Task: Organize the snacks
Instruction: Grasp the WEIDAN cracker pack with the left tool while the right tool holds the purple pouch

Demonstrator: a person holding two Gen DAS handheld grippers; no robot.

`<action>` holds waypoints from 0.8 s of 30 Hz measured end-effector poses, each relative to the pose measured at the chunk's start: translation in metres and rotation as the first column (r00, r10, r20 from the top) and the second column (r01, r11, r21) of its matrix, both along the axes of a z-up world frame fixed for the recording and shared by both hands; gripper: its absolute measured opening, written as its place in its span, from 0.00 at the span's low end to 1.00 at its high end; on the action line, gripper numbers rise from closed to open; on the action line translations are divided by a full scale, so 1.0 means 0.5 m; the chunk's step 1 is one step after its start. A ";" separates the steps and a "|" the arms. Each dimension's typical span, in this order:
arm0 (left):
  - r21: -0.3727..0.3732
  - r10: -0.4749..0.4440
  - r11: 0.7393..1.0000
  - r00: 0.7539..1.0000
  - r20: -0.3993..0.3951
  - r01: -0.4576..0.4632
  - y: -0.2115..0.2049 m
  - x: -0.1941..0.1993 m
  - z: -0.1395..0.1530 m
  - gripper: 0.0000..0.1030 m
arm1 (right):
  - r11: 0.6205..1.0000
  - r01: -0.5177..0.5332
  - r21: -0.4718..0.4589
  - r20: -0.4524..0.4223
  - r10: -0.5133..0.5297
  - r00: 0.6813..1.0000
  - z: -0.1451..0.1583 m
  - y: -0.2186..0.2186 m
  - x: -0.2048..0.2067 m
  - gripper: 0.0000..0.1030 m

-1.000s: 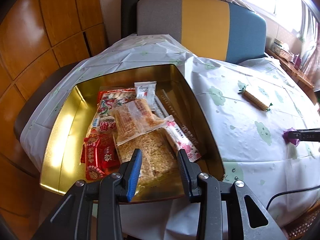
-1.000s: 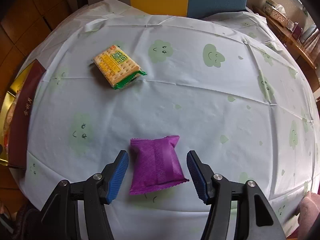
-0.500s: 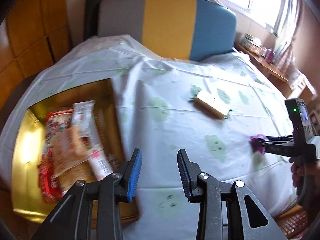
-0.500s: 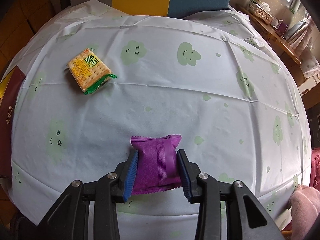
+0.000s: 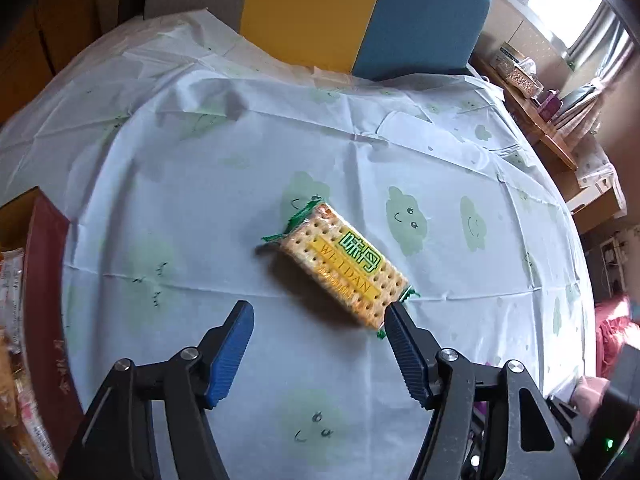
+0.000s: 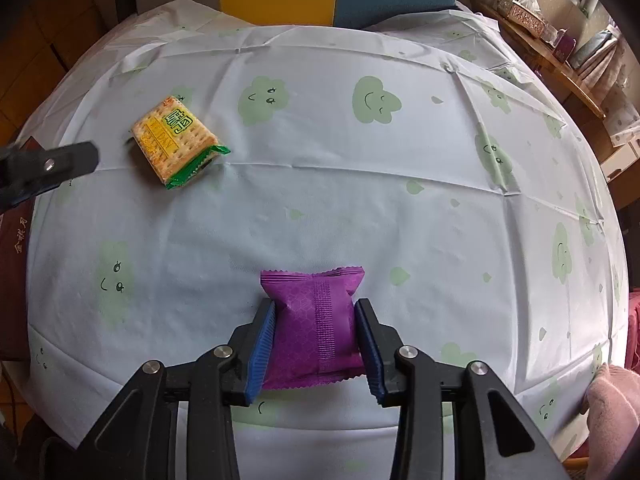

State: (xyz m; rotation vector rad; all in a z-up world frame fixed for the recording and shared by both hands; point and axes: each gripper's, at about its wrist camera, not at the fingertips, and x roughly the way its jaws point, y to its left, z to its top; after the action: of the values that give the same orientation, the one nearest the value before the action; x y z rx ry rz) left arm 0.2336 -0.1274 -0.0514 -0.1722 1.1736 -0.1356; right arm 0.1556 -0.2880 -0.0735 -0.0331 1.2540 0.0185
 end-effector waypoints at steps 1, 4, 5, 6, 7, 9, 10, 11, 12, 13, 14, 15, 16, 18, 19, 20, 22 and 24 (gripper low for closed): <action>0.015 0.023 1.000 1.000 -0.020 -0.022 -0.006 0.015 -0.013 0.70 | 1.000 -0.001 0.002 -0.004 0.001 1.000 -0.002 -0.002 0.003 0.40; 0.001 0.085 0.996 0.995 -0.061 -0.085 -0.013 0.055 -0.036 0.70 | 1.000 -0.005 0.000 -0.028 0.005 1.000 -0.014 -0.004 0.008 0.41; -0.002 0.100 0.995 0.993 -0.058 -0.101 -0.015 0.063 -0.036 0.70 | 1.000 -0.007 -0.005 -0.038 0.007 0.999 -0.018 -0.003 0.009 0.41; -0.002 0.110 0.994 0.993 -0.054 -0.110 -0.018 0.068 -0.036 0.73 | 1.000 -0.010 -0.009 -0.041 0.010 0.999 -0.021 -0.002 0.009 0.41; 0.001 0.121 0.993 0.991 -0.055 -0.121 -0.018 0.074 -0.037 0.76 | 1.000 -0.011 -0.009 -0.039 0.010 0.999 -0.021 -0.003 0.010 0.41; 0.000 0.136 0.991 0.989 -0.058 -0.137 -0.021 0.081 -0.040 0.77 | 1.000 -0.006 -0.002 -0.041 0.006 0.999 -0.022 -0.006 0.012 0.41; 0.010 0.137 0.991 0.989 -0.061 -0.136 -0.024 0.085 -0.043 0.78 | 1.000 -0.006 -0.003 -0.041 0.005 0.999 -0.023 -0.006 0.014 0.41; 0.023 0.137 0.990 0.988 -0.066 -0.136 -0.029 0.087 -0.046 0.78 | 1.000 -0.006 -0.005 -0.041 0.006 0.999 -0.024 -0.006 0.015 0.41; 0.031 0.137 0.990 0.988 -0.070 -0.136 -0.032 0.092 -0.050 0.78 | 1.000 -0.008 -0.007 -0.040 0.007 0.999 -0.024 -0.005 0.016 0.41; 0.043 0.138 0.990 0.988 -0.067 -0.136 -0.036 0.095 -0.051 0.81 | 1.000 -0.007 -0.007 -0.041 0.007 0.999 -0.025 -0.005 0.017 0.41; 0.057 0.138 0.989 0.988 -0.063 -0.135 -0.040 0.096 -0.052 0.82 | 1.000 -0.005 -0.005 -0.042 0.005 0.999 -0.026 -0.004 0.017 0.42; 0.073 0.133 0.989 0.989 -0.060 -0.128 -0.046 0.098 -0.054 0.83 | 1.000 -0.001 0.000 -0.043 0.001 0.999 -0.026 -0.005 0.018 0.42; 0.094 0.117 0.989 0.991 -0.059 -0.111 -0.054 0.099 -0.056 0.84 | 1.000 0.004 0.004 -0.045 -0.004 0.999 -0.027 -0.006 0.018 0.42; 0.139 0.055 0.989 0.998 -0.032 -0.050 -0.067 0.093 -0.059 0.83 | 1.000 0.016 0.014 -0.048 -0.015 0.999 -0.026 -0.014 0.018 0.43; 0.150 0.020 0.988 1.000 -0.011 -0.019 -0.069 0.085 -0.058 0.78 | 1.000 0.021 0.020 -0.049 -0.020 0.999 -0.026 -0.019 0.020 0.43; 0.163 -0.009 0.987 1.000 0.005 0.008 -0.071 0.079 -0.057 0.71 | 0.999 0.024 0.024 -0.050 -0.023 0.998 -0.026 -0.022 0.021 0.43; 0.195 -0.064 0.979 0.998 0.017 0.059 -0.066 0.062 -0.052 0.55 | 0.999 0.027 0.029 -0.052 -0.026 0.998 -0.027 -0.025 0.023 0.43; 0.162 -0.106 0.981 0.994 0.004 0.104 -0.044 0.045 -0.047 0.51 | 0.999 0.029 0.031 -0.049 -0.028 0.998 -0.027 -0.027 0.024 0.43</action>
State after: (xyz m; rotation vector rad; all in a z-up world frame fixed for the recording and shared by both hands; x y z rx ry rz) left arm 0.2563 -0.1494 -0.0749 0.0340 1.1757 -0.1333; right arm 0.1676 -0.3017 -0.0870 0.0124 1.3025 0.0144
